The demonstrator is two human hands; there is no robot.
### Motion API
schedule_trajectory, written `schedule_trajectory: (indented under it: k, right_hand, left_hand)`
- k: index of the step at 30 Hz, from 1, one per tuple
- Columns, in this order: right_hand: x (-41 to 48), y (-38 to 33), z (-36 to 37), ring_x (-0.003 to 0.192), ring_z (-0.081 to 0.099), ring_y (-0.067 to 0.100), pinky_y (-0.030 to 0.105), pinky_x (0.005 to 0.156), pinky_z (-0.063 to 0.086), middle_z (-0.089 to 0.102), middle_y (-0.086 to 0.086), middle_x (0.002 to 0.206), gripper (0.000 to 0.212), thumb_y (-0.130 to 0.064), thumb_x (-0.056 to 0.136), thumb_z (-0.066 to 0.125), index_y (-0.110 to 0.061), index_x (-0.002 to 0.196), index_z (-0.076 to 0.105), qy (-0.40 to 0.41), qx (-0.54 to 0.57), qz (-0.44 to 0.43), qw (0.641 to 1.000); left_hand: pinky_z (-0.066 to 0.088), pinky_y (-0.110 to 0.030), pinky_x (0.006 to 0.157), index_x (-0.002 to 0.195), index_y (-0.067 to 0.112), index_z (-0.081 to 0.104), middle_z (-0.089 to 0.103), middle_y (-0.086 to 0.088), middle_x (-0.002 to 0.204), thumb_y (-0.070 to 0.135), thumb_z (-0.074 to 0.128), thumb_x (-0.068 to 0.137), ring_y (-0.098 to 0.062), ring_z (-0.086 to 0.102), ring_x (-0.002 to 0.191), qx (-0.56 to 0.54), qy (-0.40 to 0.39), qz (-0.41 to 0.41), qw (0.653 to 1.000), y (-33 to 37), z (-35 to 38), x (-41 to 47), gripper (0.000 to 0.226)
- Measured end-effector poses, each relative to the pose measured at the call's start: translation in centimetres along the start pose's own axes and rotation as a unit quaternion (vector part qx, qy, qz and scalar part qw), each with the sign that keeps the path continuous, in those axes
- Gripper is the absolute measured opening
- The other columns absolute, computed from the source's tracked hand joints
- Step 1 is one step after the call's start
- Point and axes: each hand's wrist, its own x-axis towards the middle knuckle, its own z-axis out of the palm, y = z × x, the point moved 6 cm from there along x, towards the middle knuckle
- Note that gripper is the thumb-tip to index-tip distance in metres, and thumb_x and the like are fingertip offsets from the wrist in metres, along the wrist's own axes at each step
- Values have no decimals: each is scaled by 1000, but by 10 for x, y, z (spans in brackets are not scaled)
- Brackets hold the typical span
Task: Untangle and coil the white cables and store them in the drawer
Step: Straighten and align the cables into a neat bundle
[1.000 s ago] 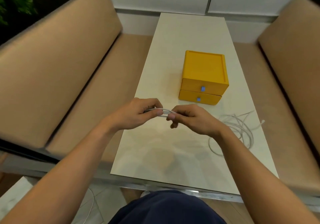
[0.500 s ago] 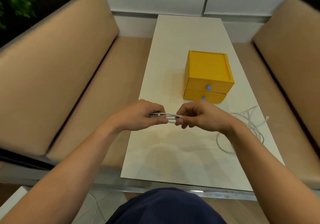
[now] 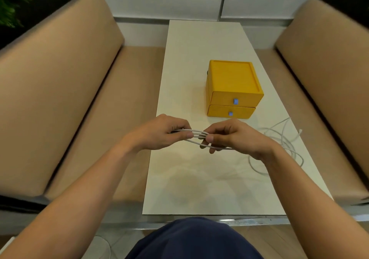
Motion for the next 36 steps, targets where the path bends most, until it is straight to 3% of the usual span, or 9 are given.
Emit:
schedule_trajectory:
  k: [4, 6, 10, 13, 18, 21, 23, 29, 36]
  right_hand:
    - [7, 2, -4, 86, 75, 6, 50, 88, 60, 80, -9, 90, 16, -13, 96, 70, -24, 105, 76, 37, -122, 0, 992]
    - [10, 2, -7, 81, 74, 3, 49, 84, 61, 79, -12, 87, 13, -15, 97, 69, -25, 103, 76, 49, -153, 8, 987]
    - [8, 1, -13, 71, 73, 8, 35, 74, 58, 78, -10, 86, 12, -24, 103, 61, -25, 106, 72, 50, -120, 12, 991]
    - [5, 4, -23, 66, 66, 11, 35, 71, 51, 77, -6, 83, 16, -30, 104, 58, -24, 97, 71, 67, -97, 19, 993]
    - [1, 10, -39, 84, 76, 15, 31, 78, 54, 78, -7, 97, 17, -25, 105, 58, -20, 103, 73, 44, -15, 24, 999]
    - [0, 11, -46, 81, 75, 17, 31, 73, 54, 79, -5, 97, 17, -21, 106, 55, -18, 110, 72, 12, -30, 12, 999]
    - [1, 13, -48, 82, 76, 15, 31, 72, 56, 80, -7, 98, 15, -15, 105, 57, -17, 112, 70, -6, -45, 6, 999]
    - [5, 19, -60, 82, 78, 13, 34, 75, 57, 79, -10, 99, 15, -22, 105, 56, -21, 108, 71, -31, -58, 20, 998]
    - [9, 20, -65, 60, 47, 13, 39, 64, 40, 74, -4, 76, 28, -34, 106, 53, -24, 87, 72, 43, -67, -22, 997]
  left_hand:
    - [36, -31, 56, 94, 35, 66, 53, 10, 62, 44, 60, 101, -10, 45, 59, 31, -26, -7, 999, -4, 1, 3, 13]
    - [38, -37, 57, 90, 35, 67, 53, 10, 62, 44, 60, 101, -10, 45, 59, 44, -27, -12, 999, -6, 1, 5, 16]
    - [34, -29, 55, 81, 30, 63, 53, 8, 61, 43, 63, 99, -10, 45, 57, 55, 1, -32, 998, -11, -7, 14, 22]
    - [34, -27, 54, 75, 34, 58, 54, 8, 63, 44, 65, 97, -10, 44, 57, 48, 5, -36, 998, -6, -9, 23, 25]
    - [33, -23, 53, 79, 37, 63, 54, 11, 62, 41, 69, 96, -8, 45, 57, 2, 14, -46, 999, 2, -6, 34, 18]
    - [34, -20, 51, 88, 27, 70, 55, 12, 59, 39, 71, 95, -7, 46, 55, -5, 10, -62, 998, 6, -8, 38, 13]
    - [36, -20, 50, 84, 22, 69, 56, 11, 56, 36, 74, 93, -7, 48, 53, -8, 4, -74, 997, 9, -10, 42, 17]
    - [32, -18, 49, 74, 30, 61, 58, 7, 56, 33, 73, 95, -7, 45, 52, -34, 20, -89, 995, 19, -7, 47, 24]
    - [35, -17, 52, 93, 22, 69, 57, 12, 58, 30, 71, 96, -7, 49, 55, -49, 53, -102, 992, 21, -13, 45, 9]
